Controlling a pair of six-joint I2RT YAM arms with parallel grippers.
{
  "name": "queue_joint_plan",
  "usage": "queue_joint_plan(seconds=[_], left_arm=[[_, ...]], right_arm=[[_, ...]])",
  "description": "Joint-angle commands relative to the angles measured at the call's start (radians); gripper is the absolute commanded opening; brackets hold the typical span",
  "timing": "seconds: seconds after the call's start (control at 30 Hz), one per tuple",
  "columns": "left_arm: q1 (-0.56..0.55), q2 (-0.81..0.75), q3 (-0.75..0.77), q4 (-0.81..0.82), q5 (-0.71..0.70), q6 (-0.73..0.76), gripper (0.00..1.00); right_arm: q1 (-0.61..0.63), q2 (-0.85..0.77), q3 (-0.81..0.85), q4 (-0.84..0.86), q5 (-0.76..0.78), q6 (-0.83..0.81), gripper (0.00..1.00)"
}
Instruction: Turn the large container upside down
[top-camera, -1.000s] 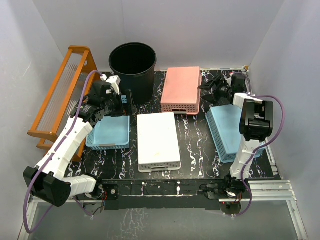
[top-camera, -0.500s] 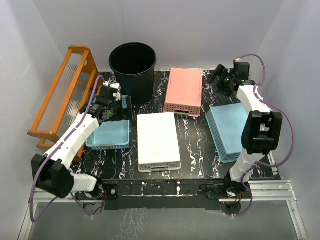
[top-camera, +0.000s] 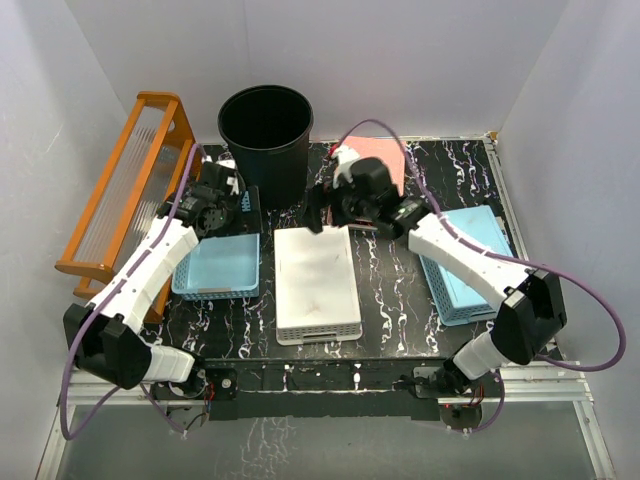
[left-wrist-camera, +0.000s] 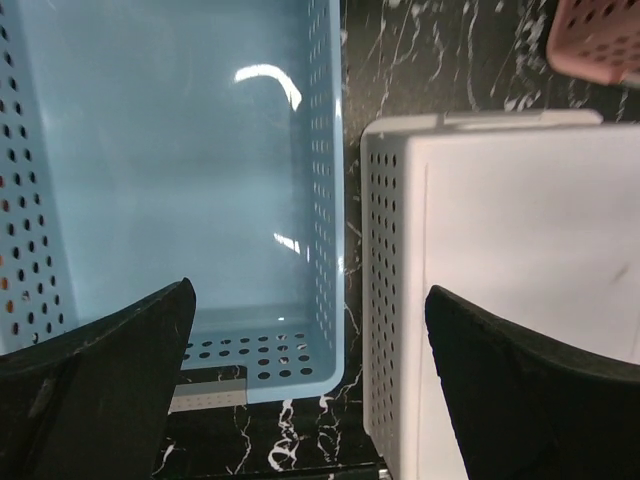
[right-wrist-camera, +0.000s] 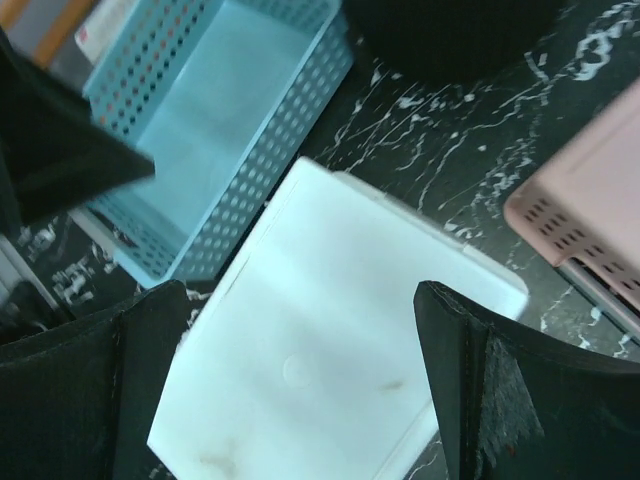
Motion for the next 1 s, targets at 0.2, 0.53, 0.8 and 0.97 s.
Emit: queue_joint_plan(seconds=[0.2, 0.53, 0.8, 0.97], left_arm=[[0.090, -0.005, 0.240, -0.187, -0.121, -0.009, 0.99], [0.192, -0.038, 0.250, -0.184, -0.135, 0.026, 0.99], [0.206, -0.064, 0.210, -0.163, -0.127, 0.046, 0.99], [0.207, -0.068, 0.205, -0.150, -0.120, 0.056, 0.99]], right_arm=[[0.311, -0.025, -0.063, 0.079, 0.304, -0.288, 0.98], [0.464, 0.291, 0.134, 0.005, 0.679, -0.318, 0.98], [0.489, 0.359, 0.121, 0.012, 0.778, -0.330, 0.98], [0.490, 0.324, 0.036, -0.060, 0.933, -0.290, 0.98]])
